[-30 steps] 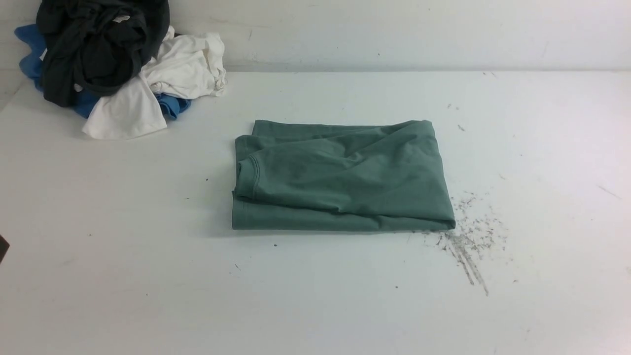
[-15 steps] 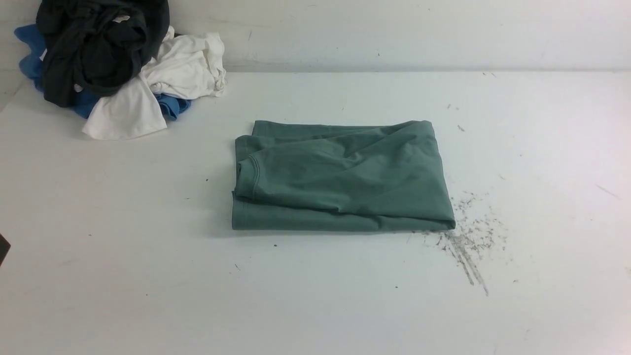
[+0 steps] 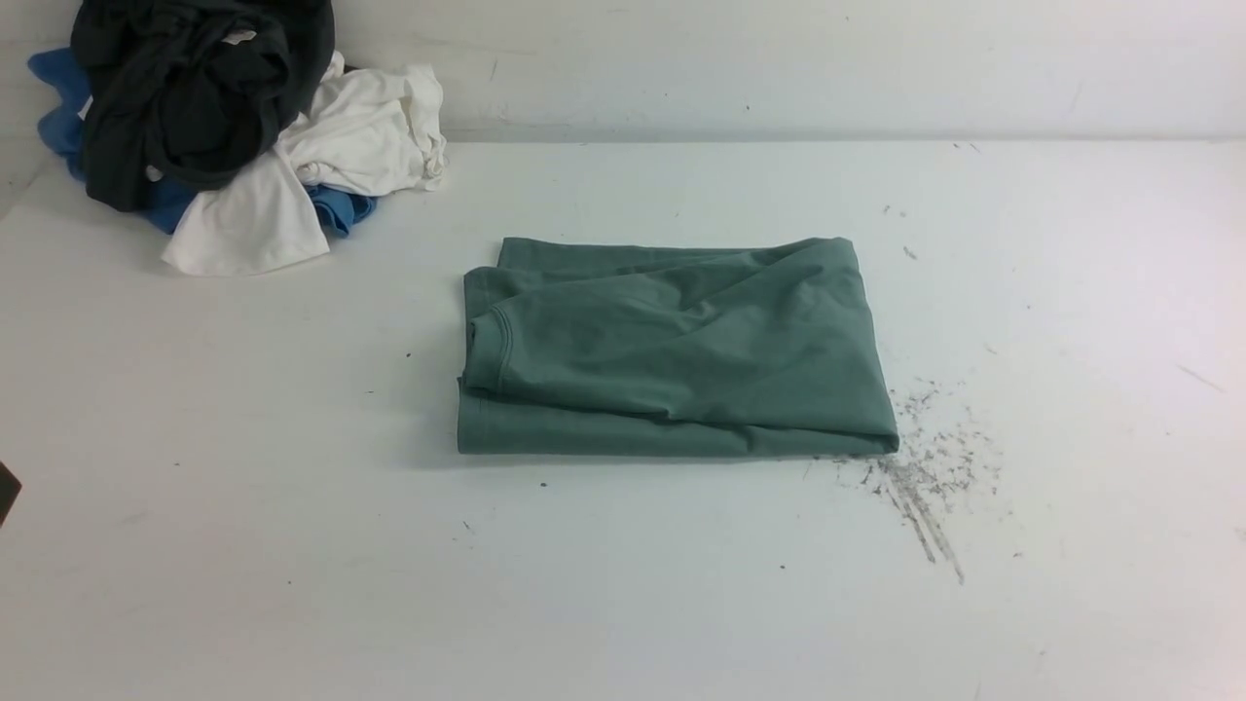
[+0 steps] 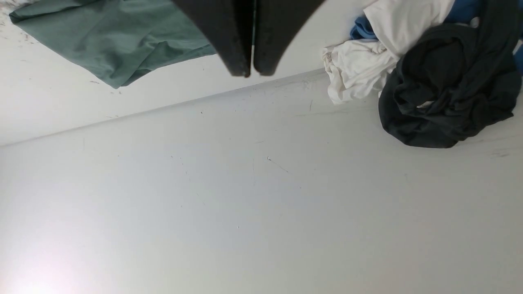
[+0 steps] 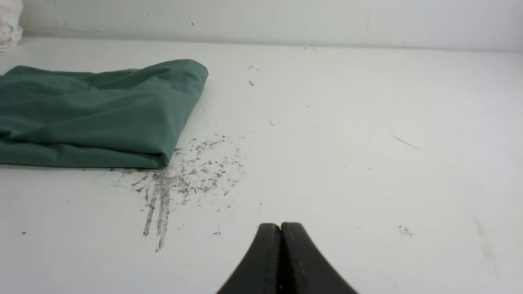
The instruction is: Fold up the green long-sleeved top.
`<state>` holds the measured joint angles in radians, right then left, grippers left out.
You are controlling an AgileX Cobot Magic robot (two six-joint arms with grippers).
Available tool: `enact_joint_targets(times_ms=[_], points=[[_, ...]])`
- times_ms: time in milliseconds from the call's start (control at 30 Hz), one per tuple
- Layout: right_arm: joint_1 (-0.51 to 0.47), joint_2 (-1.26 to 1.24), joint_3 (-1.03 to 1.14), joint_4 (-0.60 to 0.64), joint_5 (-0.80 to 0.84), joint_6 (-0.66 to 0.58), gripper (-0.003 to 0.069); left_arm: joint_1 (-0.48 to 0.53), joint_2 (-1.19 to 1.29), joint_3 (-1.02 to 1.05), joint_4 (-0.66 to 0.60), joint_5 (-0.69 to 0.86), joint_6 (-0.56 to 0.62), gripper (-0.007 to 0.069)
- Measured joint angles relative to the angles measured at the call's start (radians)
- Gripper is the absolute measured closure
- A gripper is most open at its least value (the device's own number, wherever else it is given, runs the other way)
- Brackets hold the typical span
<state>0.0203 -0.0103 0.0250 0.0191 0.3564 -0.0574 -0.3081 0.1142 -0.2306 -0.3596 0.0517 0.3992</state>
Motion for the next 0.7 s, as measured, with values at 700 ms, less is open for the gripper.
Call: enact_joint_targets(times_ms=[700], points=[[0.000,0.000,0.000,0.003,0.002,-0.021,0.0669,0.000,-0.016,0.036,0.009,-0.005,0.000,0.0631]])
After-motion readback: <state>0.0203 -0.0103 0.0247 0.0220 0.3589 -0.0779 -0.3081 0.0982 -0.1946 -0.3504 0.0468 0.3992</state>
